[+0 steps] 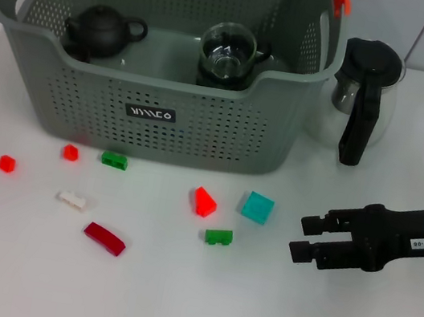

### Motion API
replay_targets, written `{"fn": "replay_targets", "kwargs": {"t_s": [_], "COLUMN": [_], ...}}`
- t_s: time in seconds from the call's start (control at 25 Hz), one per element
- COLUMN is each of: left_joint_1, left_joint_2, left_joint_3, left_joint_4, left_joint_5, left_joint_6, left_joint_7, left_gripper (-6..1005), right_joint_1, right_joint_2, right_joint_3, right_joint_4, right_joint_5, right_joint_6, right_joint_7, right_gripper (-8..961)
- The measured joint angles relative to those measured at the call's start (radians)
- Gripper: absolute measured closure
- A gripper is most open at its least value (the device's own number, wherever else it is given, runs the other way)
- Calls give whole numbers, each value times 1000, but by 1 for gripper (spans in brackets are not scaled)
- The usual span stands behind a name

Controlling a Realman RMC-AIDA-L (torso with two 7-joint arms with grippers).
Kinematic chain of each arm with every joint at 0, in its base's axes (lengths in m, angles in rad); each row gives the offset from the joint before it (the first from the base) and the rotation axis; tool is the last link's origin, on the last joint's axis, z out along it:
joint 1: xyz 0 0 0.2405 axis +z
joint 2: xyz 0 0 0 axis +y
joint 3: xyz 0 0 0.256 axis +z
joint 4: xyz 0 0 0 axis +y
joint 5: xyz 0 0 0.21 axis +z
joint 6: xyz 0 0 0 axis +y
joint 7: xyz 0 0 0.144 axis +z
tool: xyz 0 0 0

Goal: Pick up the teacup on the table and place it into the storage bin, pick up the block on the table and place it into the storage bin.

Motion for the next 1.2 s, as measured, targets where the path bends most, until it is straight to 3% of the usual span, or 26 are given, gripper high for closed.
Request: {"fn": "replay_targets", "kwargs": {"t_s": [0.12,0.28,0.36,0.52,0.68,0.92,1.12,1.2], "left_joint_1": [-31,-70,-89,-123,-178,-230,-243,-245], "left_joint_2": [-6,-49,-73,-86,-98,-158,-191,-197], "left_joint_3": [9,116,244,511,672,727,735,740], "left_joint_4": [-2,-12,-32,-100,-184,-251,-273,-270], "left_joint_5": [-15,-21,-11,42,187,474,557,569], "left_joint_6": [-24,-135,-245,-500,-700,-858,-874,-870], "left_joint_7": [-9,-17,-30,-108,-212,-333,-338,-340], "left_gripper": [596,596,597,597,596,596,595,551], "right_joint_1": [1,1,2,4,5,3,5,6], "right_joint_2": [0,2,3,7,8,8,8,9], "right_joint_3": [0,0,0,0,0,1,0,0], "right_joint_4": [0,-1,-1,-1,-1,-1,-3,-4], "right_joint_5": [0,2,3,2,2,5,6,7], "right_joint_6": [2,5,5,5,7,7,8,8], "right_joint_7": [-1,-4,-4,-4,-3,-2,-4,-4], "right_gripper": [243,243,243,243,243,243,243,243]}}
